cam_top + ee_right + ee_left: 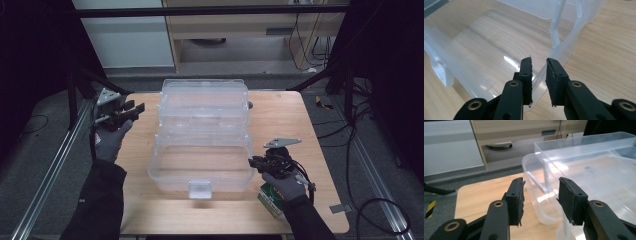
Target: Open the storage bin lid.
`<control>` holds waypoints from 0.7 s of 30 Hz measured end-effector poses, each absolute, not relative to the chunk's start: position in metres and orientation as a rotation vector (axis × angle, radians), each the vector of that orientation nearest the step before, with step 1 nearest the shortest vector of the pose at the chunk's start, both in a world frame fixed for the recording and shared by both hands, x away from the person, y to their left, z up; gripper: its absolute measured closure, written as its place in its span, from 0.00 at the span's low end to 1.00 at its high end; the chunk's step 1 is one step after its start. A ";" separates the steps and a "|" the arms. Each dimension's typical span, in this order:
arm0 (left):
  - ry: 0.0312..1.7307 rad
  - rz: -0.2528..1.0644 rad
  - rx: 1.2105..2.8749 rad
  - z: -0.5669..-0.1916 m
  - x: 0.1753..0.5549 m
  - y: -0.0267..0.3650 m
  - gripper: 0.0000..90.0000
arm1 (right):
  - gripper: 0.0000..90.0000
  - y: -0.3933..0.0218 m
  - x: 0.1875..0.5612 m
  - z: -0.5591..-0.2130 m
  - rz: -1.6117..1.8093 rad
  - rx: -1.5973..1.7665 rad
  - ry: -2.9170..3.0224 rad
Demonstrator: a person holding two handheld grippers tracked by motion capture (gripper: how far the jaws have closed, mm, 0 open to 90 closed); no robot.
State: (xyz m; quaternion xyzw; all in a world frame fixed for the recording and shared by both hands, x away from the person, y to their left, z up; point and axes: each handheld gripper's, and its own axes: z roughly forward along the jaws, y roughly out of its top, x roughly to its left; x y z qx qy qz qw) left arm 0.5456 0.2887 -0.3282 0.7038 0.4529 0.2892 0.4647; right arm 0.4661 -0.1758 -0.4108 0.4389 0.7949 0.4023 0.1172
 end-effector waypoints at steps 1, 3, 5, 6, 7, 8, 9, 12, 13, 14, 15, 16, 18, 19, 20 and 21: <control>1.095 0.711 1.735 -0.329 0.536 0.288 0.59 | 0.84 -0.176 0.466 -0.411 1.181 1.286 2.327; 1.071 0.697 1.756 -0.331 0.523 0.287 0.58 | 0.84 -0.175 0.466 -0.411 1.176 1.287 2.324; 1.057 0.687 1.767 -0.334 0.514 0.285 0.57 | 0.84 -0.175 0.466 -0.411 1.176 1.290 2.323; 1.058 0.684 1.770 -0.335 0.510 0.284 0.57 | 0.84 -0.175 0.466 -0.411 1.176 1.290 2.323; 1.053 0.675 1.778 -0.336 0.505 0.284 0.58 | 0.84 -0.175 0.466 -0.411 1.175 1.290 2.324; 1.052 0.674 1.778 -0.337 0.502 0.283 0.58 | 0.84 -0.176 0.466 -0.411 1.176 1.290 2.325; 1.049 0.685 1.777 -0.339 0.497 0.282 0.58 | 0.84 -0.176 0.466 -0.411 1.178 1.291 2.324; 1.052 0.672 1.785 -0.350 0.487 0.280 0.59 | 0.84 -0.176 0.466 -0.411 1.176 1.287 2.325; 1.055 0.664 1.788 -0.354 0.484 0.279 0.60 | 0.84 -0.176 0.466 -0.411 1.179 1.290 2.326; 1.058 0.658 1.797 -0.359 0.481 0.278 0.60 | 0.84 -0.176 0.466 -0.411 1.181 1.292 2.327; 1.061 0.647 1.803 -0.363 0.479 0.277 0.61 | 0.84 -0.176 0.466 -0.411 1.181 1.292 2.327; 1.059 0.633 1.806 -0.368 0.476 0.276 0.62 | 0.84 -0.176 0.466 -0.411 1.181 1.292 2.327; 1.055 0.625 1.855 -0.375 0.473 0.273 0.65 | 0.84 -0.176 0.466 -0.411 1.180 1.292 2.325; 1.054 0.640 1.880 -0.378 0.470 0.271 0.65 | 0.84 -0.176 0.466 -0.411 1.180 1.291 2.325; 1.059 0.640 1.880 -0.380 0.469 0.270 0.66 | 0.84 -0.176 0.466 -0.411 1.181 1.291 2.326; 1.061 0.618 1.883 -0.383 0.468 0.270 0.67 | 0.84 -0.176 0.466 -0.411 1.181 1.290 2.327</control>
